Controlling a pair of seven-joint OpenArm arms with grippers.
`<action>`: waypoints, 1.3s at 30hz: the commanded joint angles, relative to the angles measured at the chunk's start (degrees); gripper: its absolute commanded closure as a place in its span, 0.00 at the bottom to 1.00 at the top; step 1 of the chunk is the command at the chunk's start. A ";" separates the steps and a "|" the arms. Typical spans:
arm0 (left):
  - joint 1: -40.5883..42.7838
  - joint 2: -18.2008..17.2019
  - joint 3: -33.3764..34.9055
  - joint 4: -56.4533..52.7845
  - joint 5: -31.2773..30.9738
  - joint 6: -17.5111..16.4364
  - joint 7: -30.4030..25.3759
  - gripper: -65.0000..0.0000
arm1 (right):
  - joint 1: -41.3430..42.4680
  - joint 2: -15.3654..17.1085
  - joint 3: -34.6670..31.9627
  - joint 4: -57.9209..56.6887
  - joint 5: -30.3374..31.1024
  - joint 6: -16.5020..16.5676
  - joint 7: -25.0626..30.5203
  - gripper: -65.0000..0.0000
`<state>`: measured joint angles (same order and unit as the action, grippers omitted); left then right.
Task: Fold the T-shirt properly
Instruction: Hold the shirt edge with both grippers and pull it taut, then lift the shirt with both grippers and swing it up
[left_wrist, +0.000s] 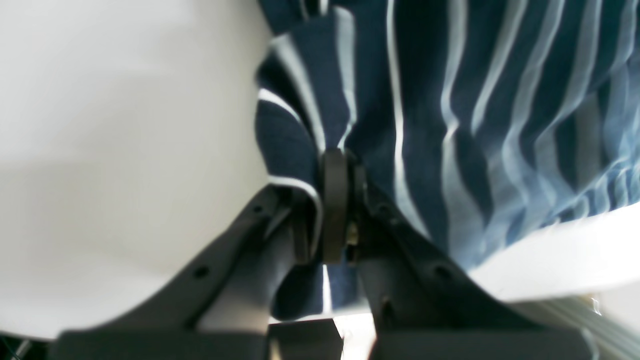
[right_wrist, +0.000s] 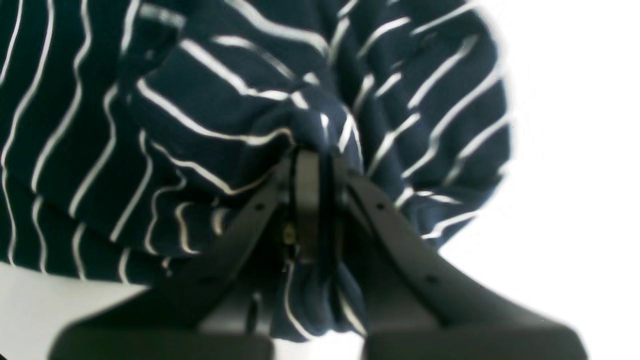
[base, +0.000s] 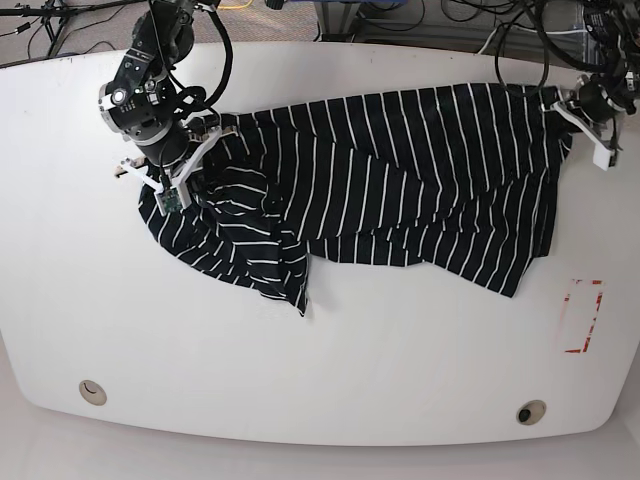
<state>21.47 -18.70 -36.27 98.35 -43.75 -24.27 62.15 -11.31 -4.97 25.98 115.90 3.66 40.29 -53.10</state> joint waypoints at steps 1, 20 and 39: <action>-1.12 -0.60 -2.28 3.85 -3.42 -0.21 0.14 1.00 | 0.98 0.09 2.29 1.51 0.95 -0.29 1.01 1.00; -30.84 -2.00 -1.05 11.06 -8.43 0.05 10.25 1.00 | 14.08 7.74 6.24 -2.01 3.24 -0.29 0.93 1.00; -57.65 -0.86 7.83 10.89 10.91 -0.04 10.25 1.00 | 35.79 22.60 1.94 -8.25 3.24 -0.29 -0.83 1.00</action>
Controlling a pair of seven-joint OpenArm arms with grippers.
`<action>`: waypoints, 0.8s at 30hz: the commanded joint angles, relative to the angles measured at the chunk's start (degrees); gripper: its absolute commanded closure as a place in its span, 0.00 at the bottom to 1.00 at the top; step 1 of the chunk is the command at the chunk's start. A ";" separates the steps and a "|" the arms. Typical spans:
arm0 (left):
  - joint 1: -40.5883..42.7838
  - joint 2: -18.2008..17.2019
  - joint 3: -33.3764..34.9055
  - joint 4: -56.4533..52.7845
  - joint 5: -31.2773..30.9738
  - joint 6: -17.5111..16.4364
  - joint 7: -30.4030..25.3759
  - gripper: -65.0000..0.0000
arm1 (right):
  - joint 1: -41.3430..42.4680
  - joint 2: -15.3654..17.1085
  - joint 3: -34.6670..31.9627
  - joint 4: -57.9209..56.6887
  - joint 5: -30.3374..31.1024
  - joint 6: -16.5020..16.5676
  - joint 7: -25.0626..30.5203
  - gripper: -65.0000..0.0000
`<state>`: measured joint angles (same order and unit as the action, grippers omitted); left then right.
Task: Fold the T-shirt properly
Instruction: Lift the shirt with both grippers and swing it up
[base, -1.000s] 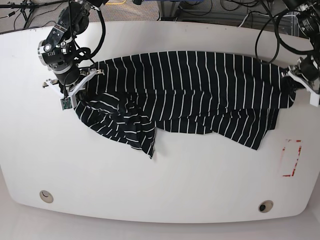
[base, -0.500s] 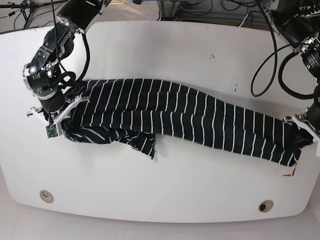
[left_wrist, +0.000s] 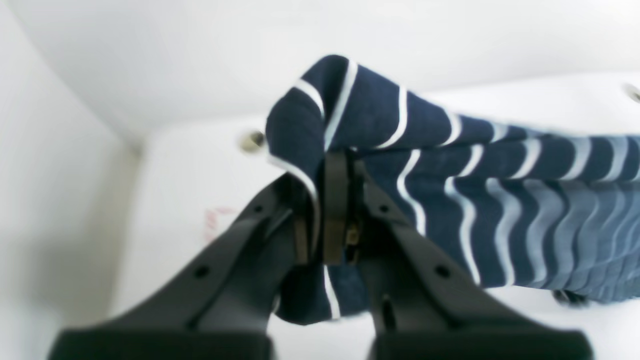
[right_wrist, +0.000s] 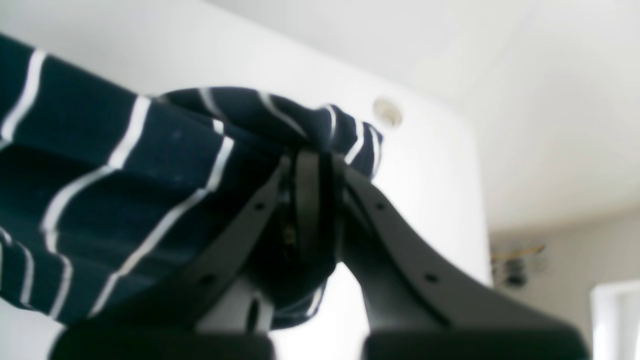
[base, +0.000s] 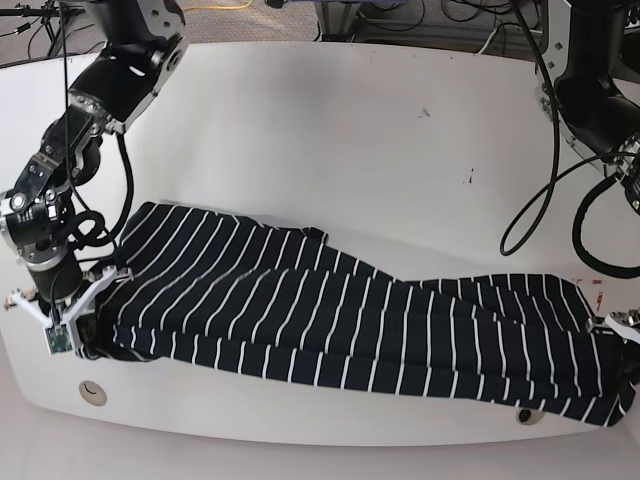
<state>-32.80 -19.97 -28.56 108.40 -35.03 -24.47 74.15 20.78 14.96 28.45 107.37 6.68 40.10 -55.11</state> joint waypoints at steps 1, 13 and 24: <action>-4.35 1.02 0.38 0.83 3.42 0.25 -1.75 1.00 | 5.03 3.46 -0.97 0.01 0.22 -0.10 1.18 1.00; -20.52 5.50 2.31 -0.84 21.62 0.34 -1.93 1.00 | 26.30 12.69 -12.49 -9.31 0.22 -0.10 1.27 1.00; -26.94 6.47 3.63 -10.33 24.26 0.34 -4.83 1.00 | 45.20 15.85 -19.96 -22.58 0.40 -0.10 1.35 1.00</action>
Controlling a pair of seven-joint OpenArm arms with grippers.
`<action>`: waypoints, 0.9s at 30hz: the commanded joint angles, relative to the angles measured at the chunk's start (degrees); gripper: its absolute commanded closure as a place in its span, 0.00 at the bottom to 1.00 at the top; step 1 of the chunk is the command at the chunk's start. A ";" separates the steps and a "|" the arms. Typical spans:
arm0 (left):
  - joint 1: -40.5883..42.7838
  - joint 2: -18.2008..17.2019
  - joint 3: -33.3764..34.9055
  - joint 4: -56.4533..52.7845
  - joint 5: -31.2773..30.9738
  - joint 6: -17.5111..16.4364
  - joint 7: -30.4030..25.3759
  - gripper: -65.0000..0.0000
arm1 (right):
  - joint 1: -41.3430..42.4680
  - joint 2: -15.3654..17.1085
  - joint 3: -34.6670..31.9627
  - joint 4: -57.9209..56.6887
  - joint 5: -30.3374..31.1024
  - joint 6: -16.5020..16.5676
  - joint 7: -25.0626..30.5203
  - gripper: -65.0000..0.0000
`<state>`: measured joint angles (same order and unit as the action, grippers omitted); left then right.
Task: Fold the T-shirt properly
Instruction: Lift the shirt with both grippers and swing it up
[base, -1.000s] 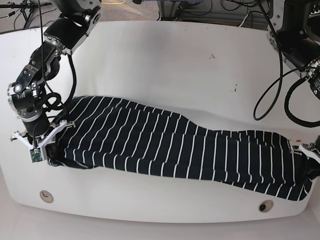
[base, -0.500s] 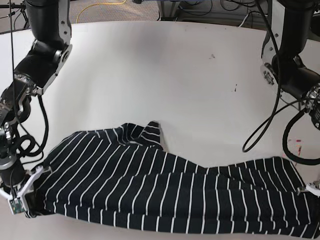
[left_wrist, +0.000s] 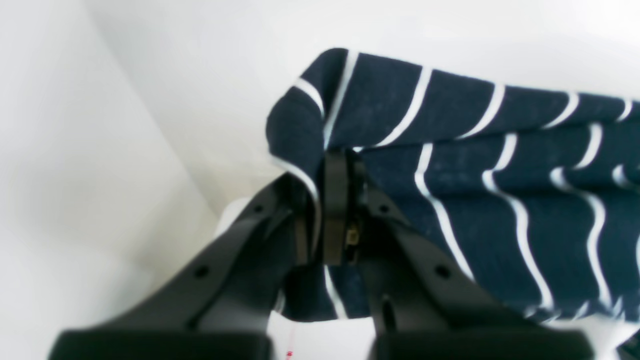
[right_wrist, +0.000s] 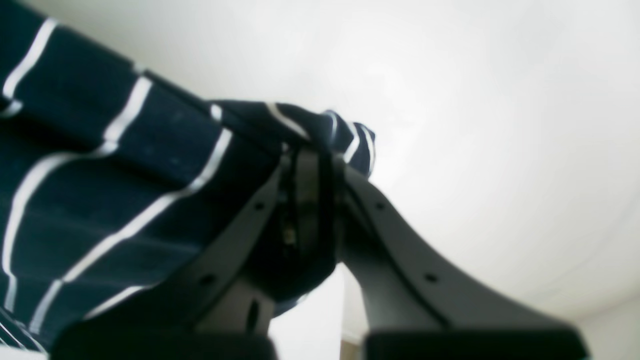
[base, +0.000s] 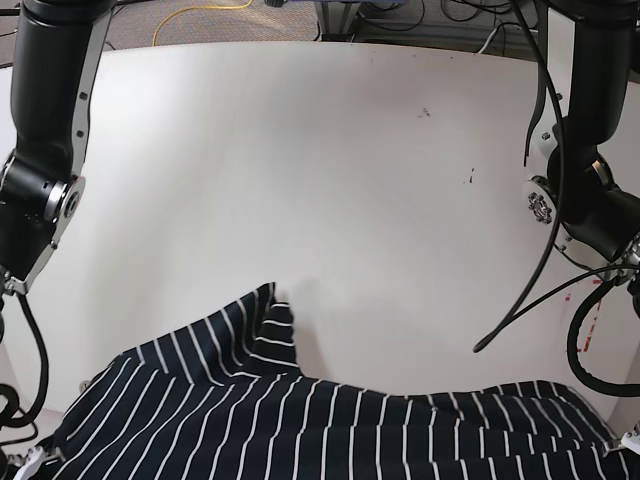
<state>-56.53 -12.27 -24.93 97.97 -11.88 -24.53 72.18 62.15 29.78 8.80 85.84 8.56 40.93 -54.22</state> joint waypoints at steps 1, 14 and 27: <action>-3.47 -1.22 0.00 -0.17 1.11 0.40 -3.13 1.00 | 4.71 1.03 -0.67 -1.58 -1.48 -0.93 0.46 1.00; -8.30 -0.96 0.18 -2.02 1.02 0.40 -3.57 1.00 | 11.56 0.95 -5.59 -3.34 -1.39 -0.93 0.37 1.00; 3.13 -1.13 1.85 2.73 0.67 0.05 -3.57 1.00 | -1.53 2.35 0.74 6.33 -1.22 -0.93 0.02 1.00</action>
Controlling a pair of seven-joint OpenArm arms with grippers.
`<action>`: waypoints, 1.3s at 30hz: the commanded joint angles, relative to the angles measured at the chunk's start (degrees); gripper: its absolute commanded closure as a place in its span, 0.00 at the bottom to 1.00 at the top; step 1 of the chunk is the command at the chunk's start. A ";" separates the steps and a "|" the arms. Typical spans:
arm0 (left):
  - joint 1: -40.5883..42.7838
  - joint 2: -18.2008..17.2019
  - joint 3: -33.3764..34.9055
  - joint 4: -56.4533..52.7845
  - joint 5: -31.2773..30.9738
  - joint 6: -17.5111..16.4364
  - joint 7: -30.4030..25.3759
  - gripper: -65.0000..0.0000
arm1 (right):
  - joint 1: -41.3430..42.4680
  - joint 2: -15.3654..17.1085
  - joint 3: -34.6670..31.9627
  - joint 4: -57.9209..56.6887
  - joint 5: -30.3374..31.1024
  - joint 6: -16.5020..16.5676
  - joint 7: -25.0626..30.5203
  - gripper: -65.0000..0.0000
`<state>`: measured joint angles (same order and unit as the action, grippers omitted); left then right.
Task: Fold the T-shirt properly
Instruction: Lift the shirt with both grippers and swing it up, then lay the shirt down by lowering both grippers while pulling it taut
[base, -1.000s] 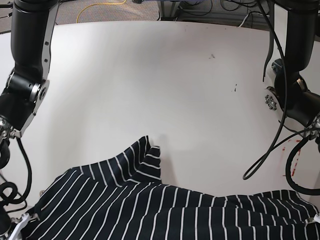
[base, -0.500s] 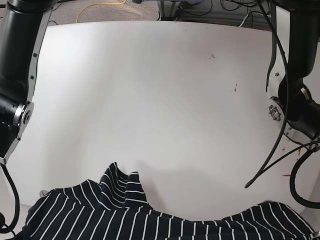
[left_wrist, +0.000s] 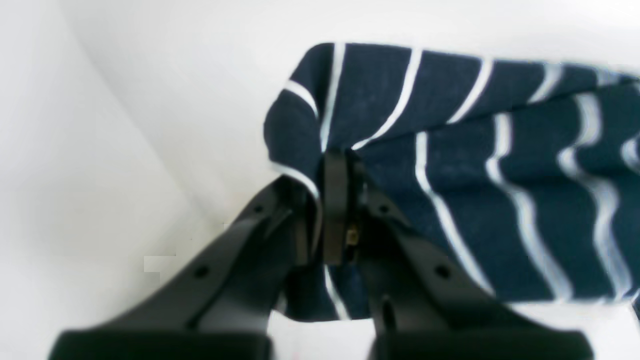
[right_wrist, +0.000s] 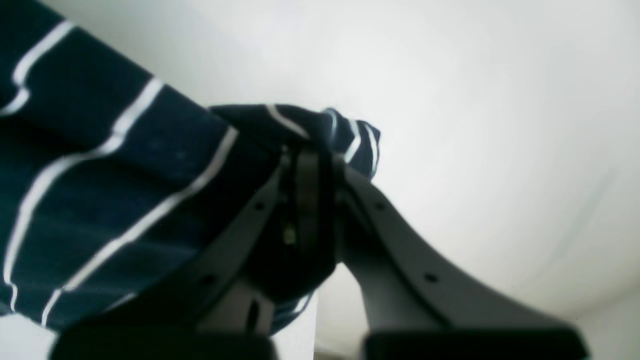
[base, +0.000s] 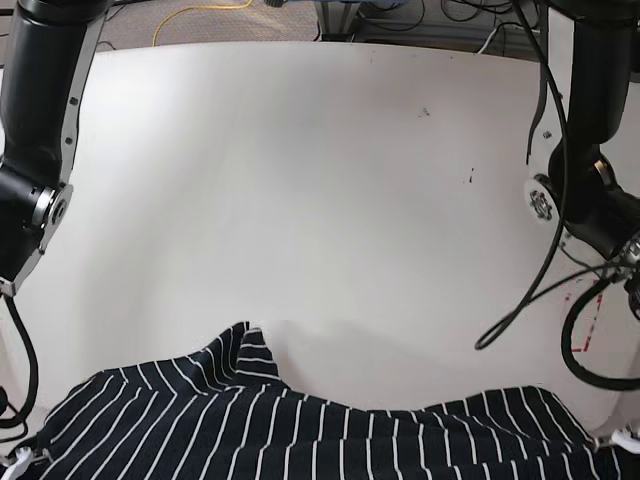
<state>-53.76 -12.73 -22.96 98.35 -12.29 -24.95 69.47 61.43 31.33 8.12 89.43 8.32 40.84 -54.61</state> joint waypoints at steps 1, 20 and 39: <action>1.49 -0.67 -0.12 3.06 1.09 0.47 -0.86 1.00 | -2.66 0.80 2.21 3.54 -0.98 -0.84 0.15 1.00; 34.99 -0.32 -2.75 12.29 1.09 -6.48 -4.29 1.00 | -49.34 -13.53 22.43 23.58 -1.06 -0.84 -1.87 1.00; 62.24 -0.41 -10.67 12.29 1.17 -13.69 -4.46 1.00 | -71.06 -25.40 29.11 24.90 -1.15 -0.84 -1.87 1.00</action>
<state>7.57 -12.16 -32.97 109.56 -11.64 -38.87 65.84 -9.32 5.19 36.82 112.95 7.64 40.53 -57.60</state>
